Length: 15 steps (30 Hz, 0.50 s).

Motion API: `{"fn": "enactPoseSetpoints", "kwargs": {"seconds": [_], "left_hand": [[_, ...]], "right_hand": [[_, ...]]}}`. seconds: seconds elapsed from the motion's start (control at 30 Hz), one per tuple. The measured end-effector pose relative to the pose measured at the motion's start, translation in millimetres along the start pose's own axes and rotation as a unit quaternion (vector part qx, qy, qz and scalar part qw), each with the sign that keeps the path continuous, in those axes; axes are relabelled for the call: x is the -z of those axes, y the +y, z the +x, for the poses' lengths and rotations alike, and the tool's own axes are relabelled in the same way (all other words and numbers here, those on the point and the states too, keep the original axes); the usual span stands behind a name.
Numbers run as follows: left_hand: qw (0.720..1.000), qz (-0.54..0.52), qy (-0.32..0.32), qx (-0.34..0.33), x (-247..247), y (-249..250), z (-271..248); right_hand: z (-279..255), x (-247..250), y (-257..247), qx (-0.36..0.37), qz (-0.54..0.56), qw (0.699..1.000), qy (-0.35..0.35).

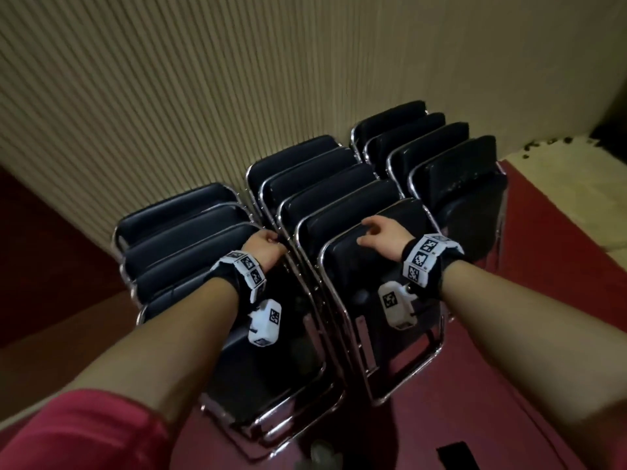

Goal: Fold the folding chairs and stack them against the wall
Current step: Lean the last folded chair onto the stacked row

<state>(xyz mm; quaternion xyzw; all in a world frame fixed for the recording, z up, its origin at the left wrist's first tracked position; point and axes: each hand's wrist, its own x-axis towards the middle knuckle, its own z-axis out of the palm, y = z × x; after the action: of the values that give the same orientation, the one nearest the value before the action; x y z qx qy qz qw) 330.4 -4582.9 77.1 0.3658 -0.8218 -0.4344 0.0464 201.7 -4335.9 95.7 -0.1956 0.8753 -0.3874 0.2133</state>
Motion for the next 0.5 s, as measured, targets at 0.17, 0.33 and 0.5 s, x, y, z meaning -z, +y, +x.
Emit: {"fn": "enactPoseSetpoints", "kwargs": {"seconds": [0.17, 0.33, 0.5], "left_hand": [[1.0, 0.004, 0.017, 0.02, 45.2, -60.4, -55.9], [0.998, 0.027, 0.018, 0.045, 99.8, -118.2, -94.8], [0.998, 0.03, 0.023, 0.045, 158.5, -166.8, -104.8]], "right_hand": [[-38.3, -49.5, -33.6, 0.024, -0.001, 0.999, -0.03], [-78.3, -108.9, -56.4, 0.022, -0.012, 0.998, -0.06], [-97.4, -168.3, -94.2, 0.007, -0.015, 0.998, -0.061]]}}
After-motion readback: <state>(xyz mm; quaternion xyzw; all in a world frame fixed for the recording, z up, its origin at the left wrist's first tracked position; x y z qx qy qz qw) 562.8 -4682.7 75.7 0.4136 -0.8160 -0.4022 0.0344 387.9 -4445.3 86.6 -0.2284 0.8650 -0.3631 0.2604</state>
